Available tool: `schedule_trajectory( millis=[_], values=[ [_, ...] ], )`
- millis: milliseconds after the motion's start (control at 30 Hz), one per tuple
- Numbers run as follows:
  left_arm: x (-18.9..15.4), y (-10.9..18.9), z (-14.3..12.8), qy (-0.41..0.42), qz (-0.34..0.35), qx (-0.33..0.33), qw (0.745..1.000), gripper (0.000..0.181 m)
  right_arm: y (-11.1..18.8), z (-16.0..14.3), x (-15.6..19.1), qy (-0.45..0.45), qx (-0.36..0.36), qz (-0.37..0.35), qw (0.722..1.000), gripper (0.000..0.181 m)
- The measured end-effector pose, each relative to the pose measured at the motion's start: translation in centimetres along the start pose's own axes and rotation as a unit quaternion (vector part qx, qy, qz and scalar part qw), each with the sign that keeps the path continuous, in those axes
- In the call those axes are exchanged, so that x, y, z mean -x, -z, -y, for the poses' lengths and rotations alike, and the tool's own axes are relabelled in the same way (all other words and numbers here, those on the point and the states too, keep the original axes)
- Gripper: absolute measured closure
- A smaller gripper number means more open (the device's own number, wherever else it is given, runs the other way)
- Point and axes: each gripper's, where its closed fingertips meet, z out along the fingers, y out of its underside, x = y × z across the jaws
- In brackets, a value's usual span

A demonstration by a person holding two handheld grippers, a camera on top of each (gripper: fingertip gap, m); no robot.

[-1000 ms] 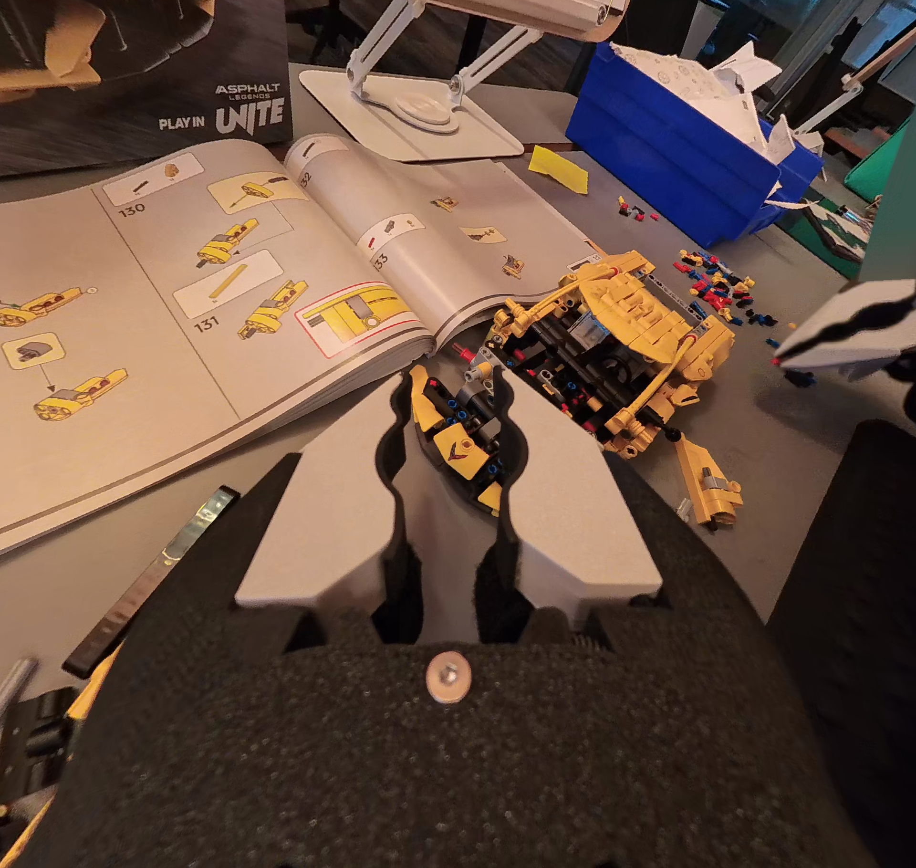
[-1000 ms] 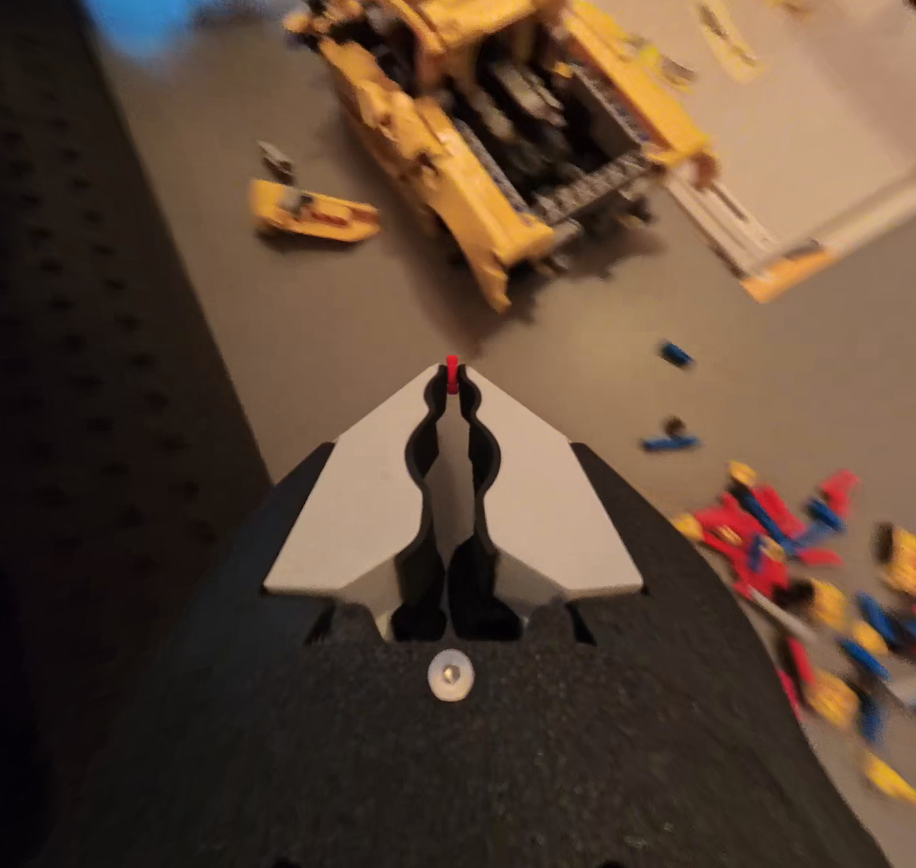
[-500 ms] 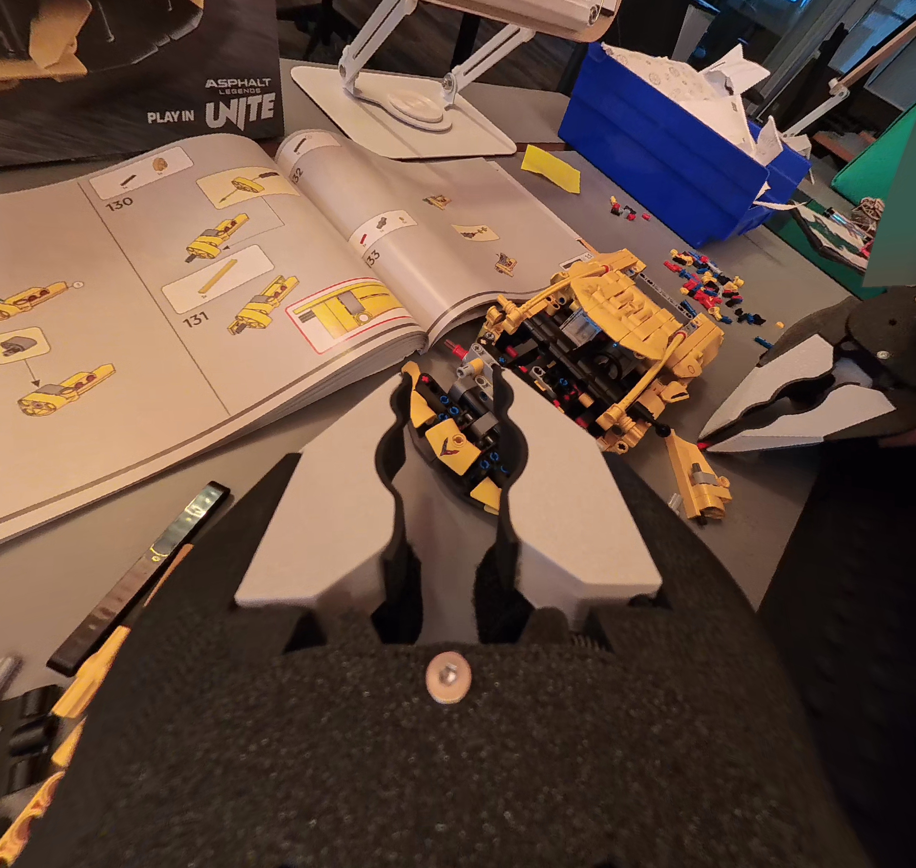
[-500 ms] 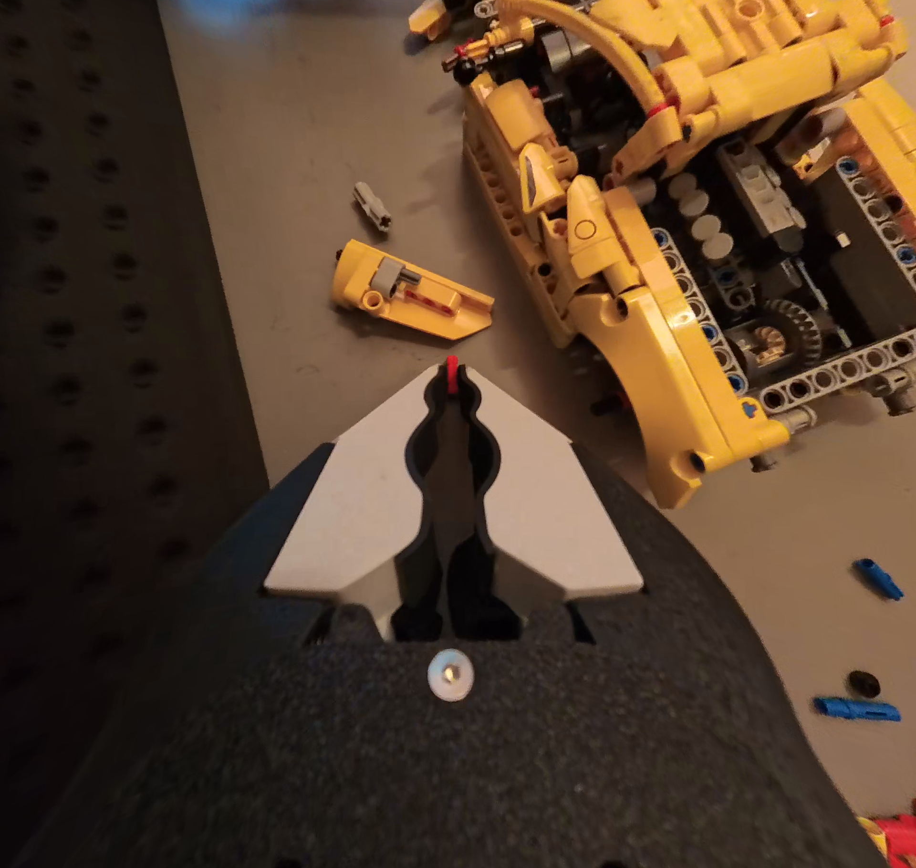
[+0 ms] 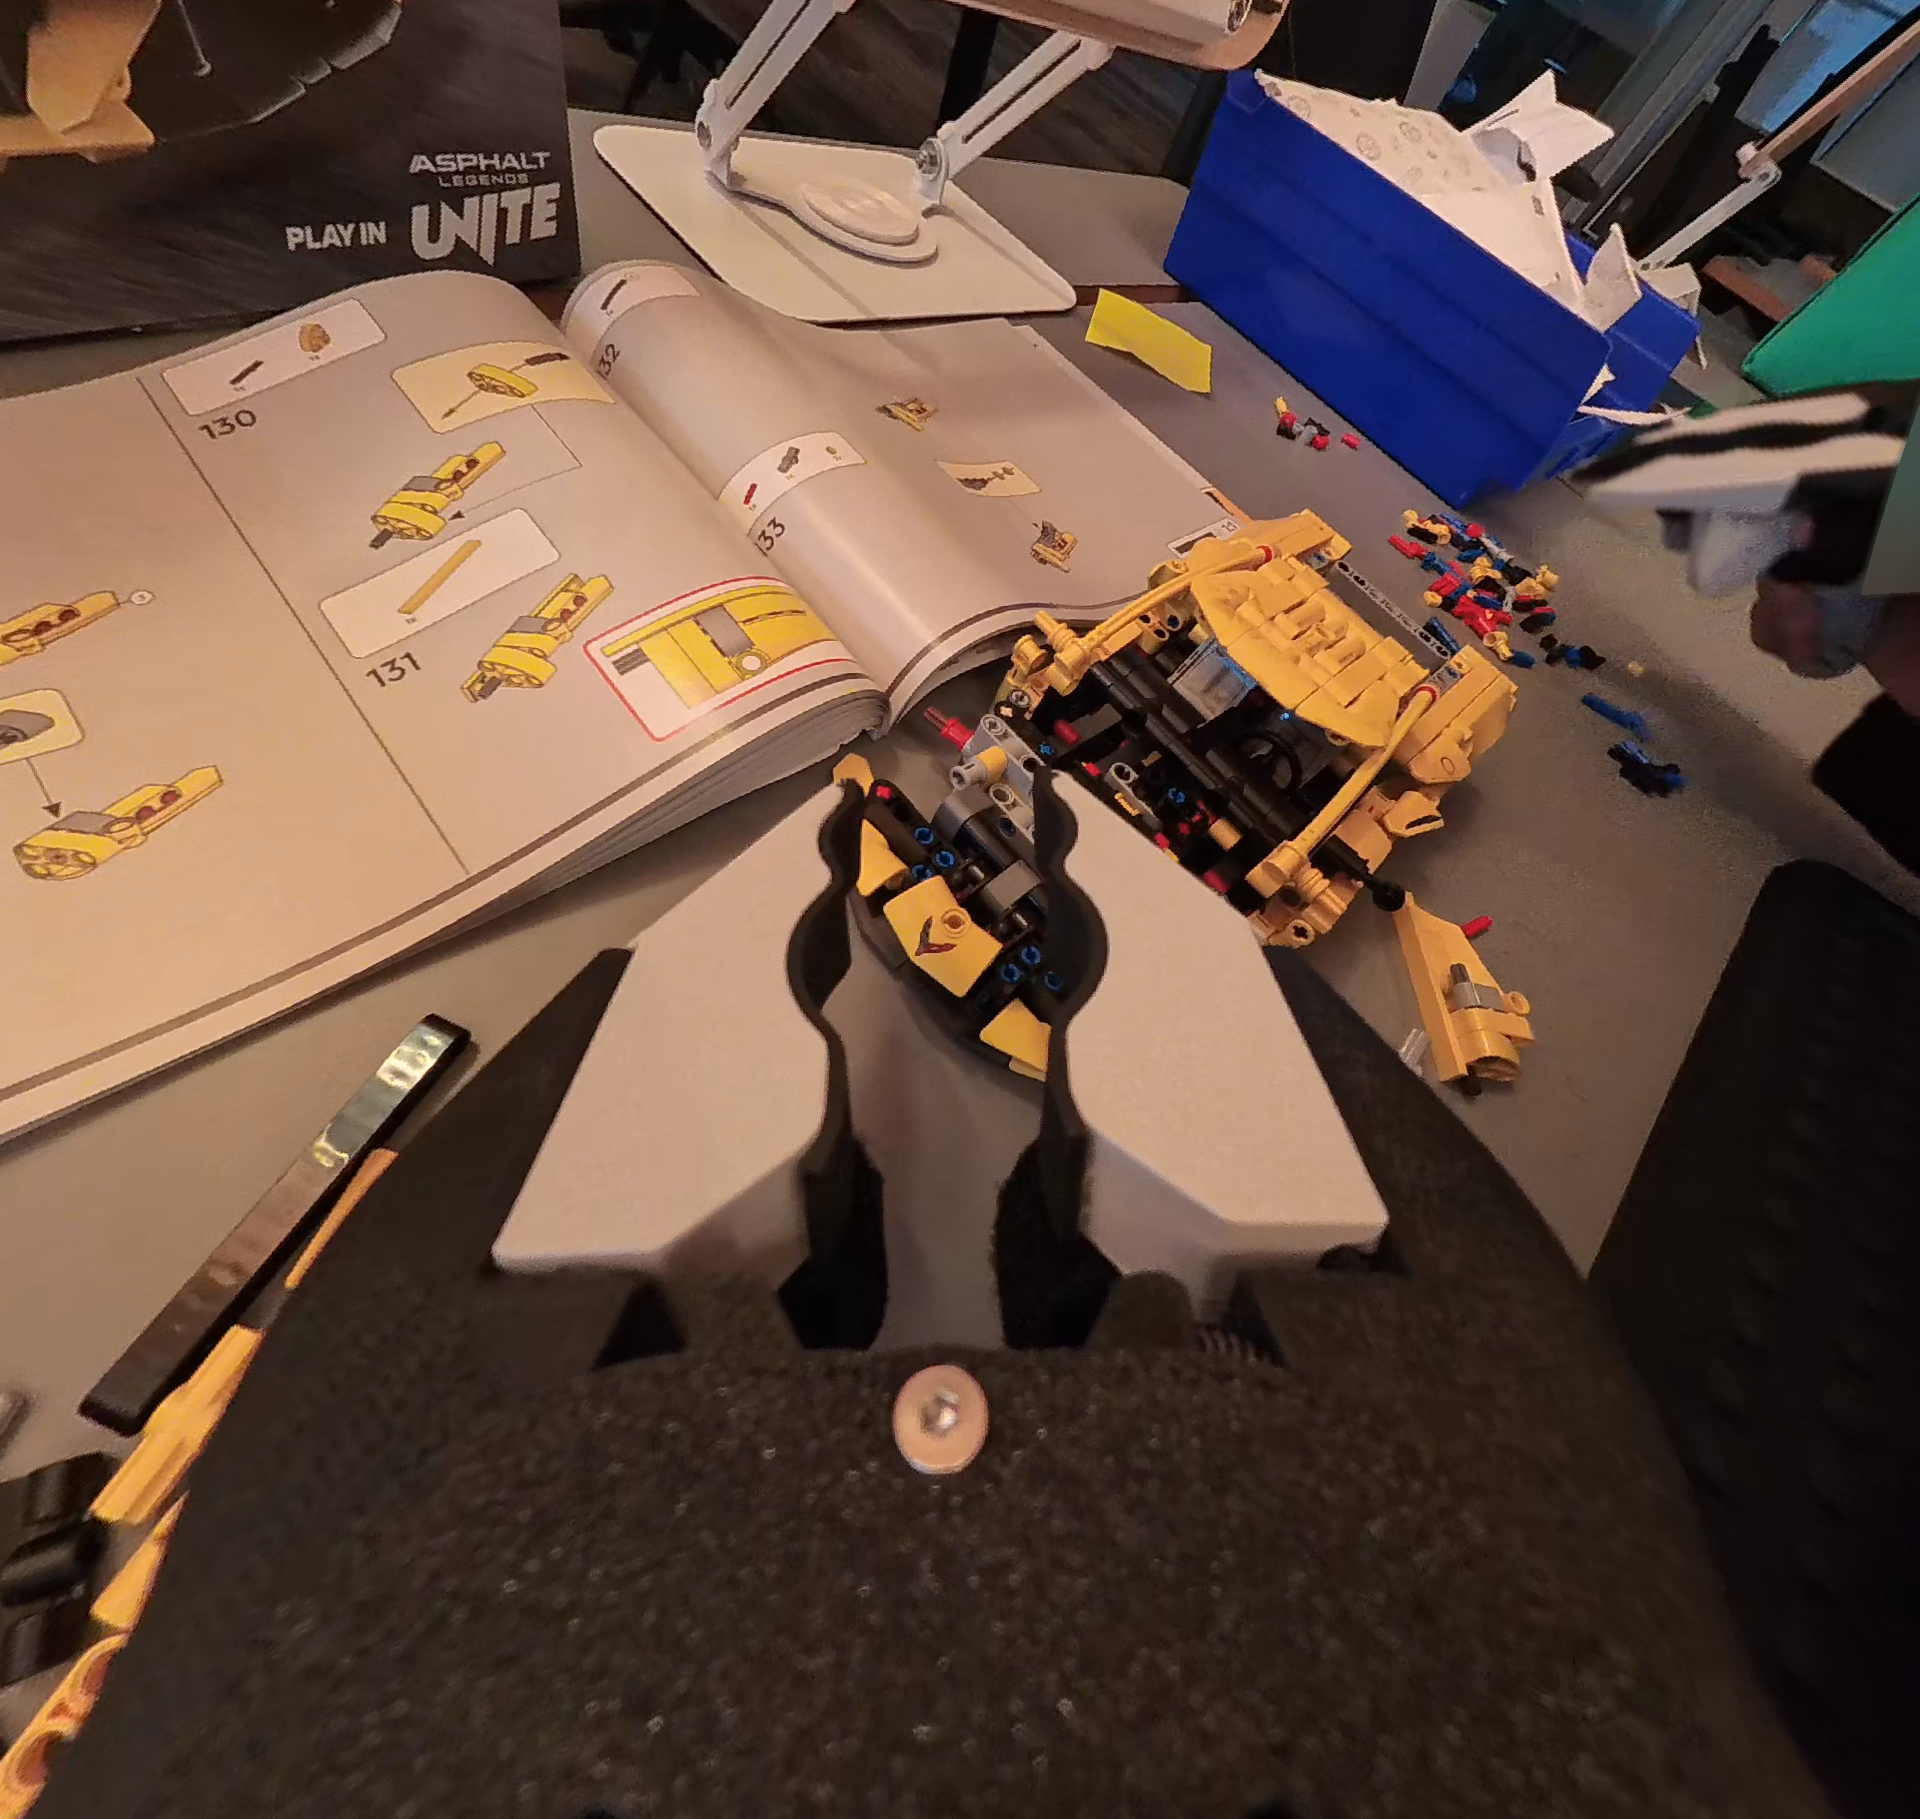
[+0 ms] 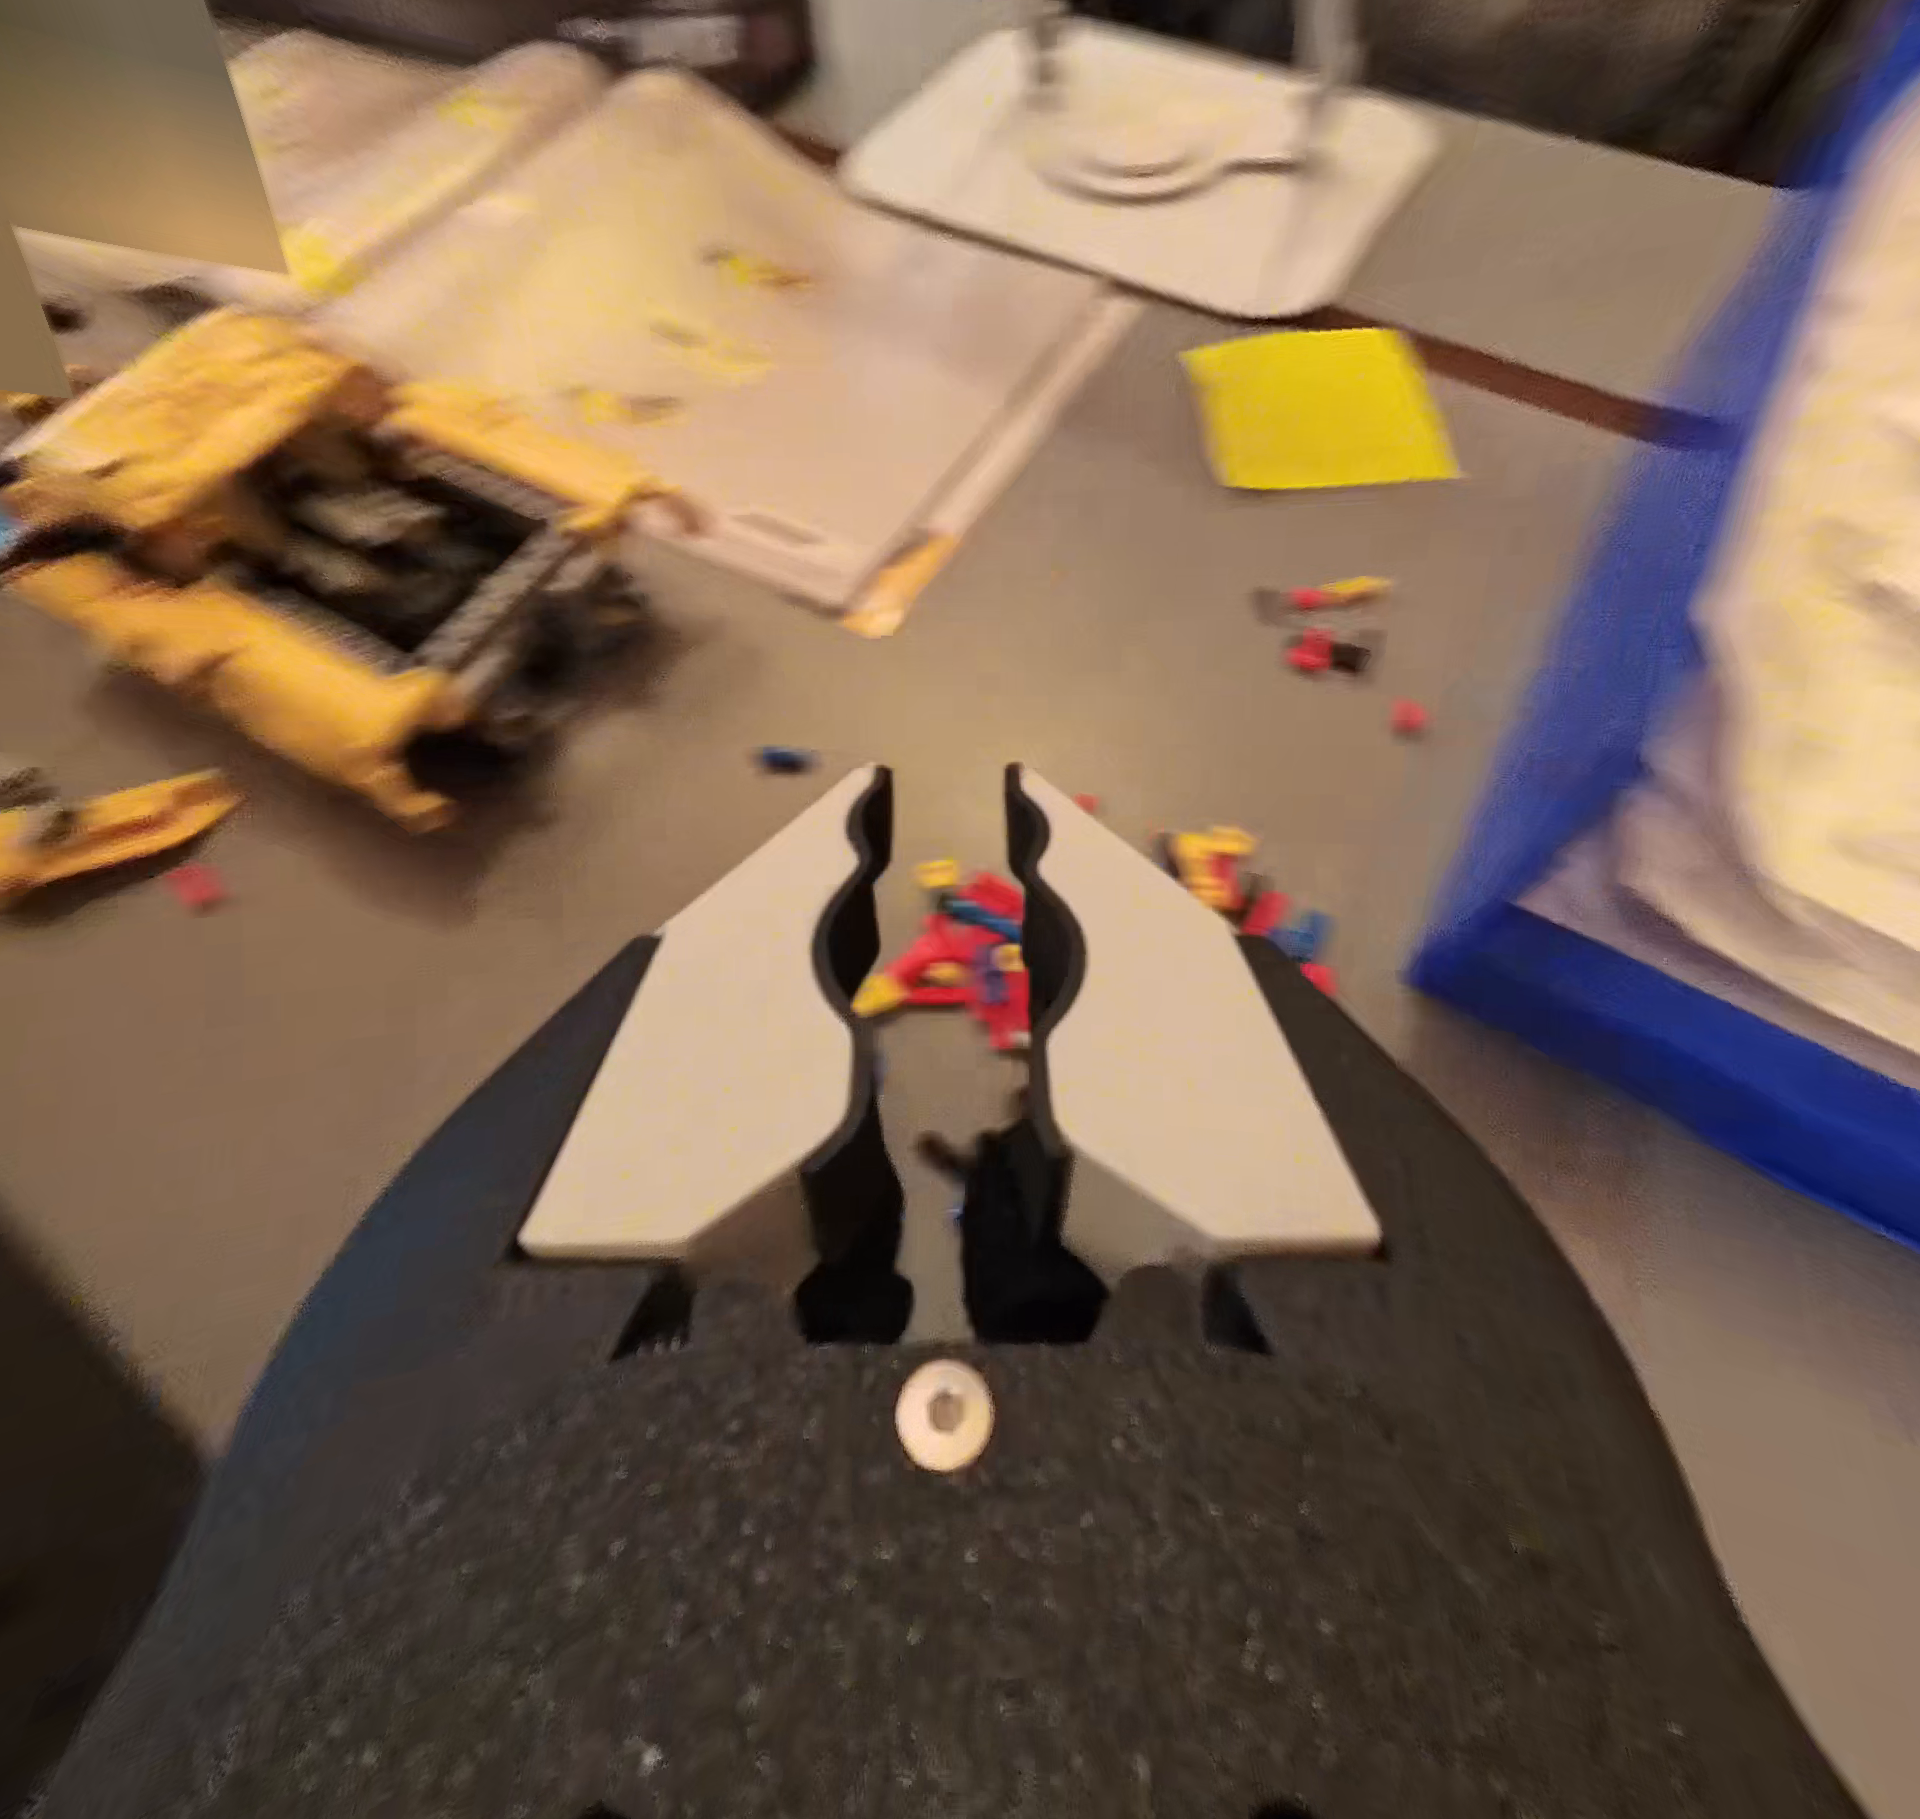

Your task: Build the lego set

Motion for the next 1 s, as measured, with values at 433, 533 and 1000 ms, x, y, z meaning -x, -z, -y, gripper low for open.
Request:
schedule_trajectory(
  millis=[433,533,1000],
  values=[
    [0.0,-0.1,0.0,0.000,-0.001,0.001,1.000,0.149,2.4,-4.1,-7.3,-0.092,0.048,-0.107,0.989,0.157],
    [-0.1,-0.1,0.0,0.001,-0.003,0.001,1.000,0.149,5.0,-7.4,-7.6,-0.115,0.072,-0.115,0.984,0.156],
    [-0.2,-0.2,-0.4,-0.015,0.007,0.007,1.000,0.149,2.5,-7.6,-3.4,-0.082,0.057,-0.074,0.992,0.157]
  ],
)
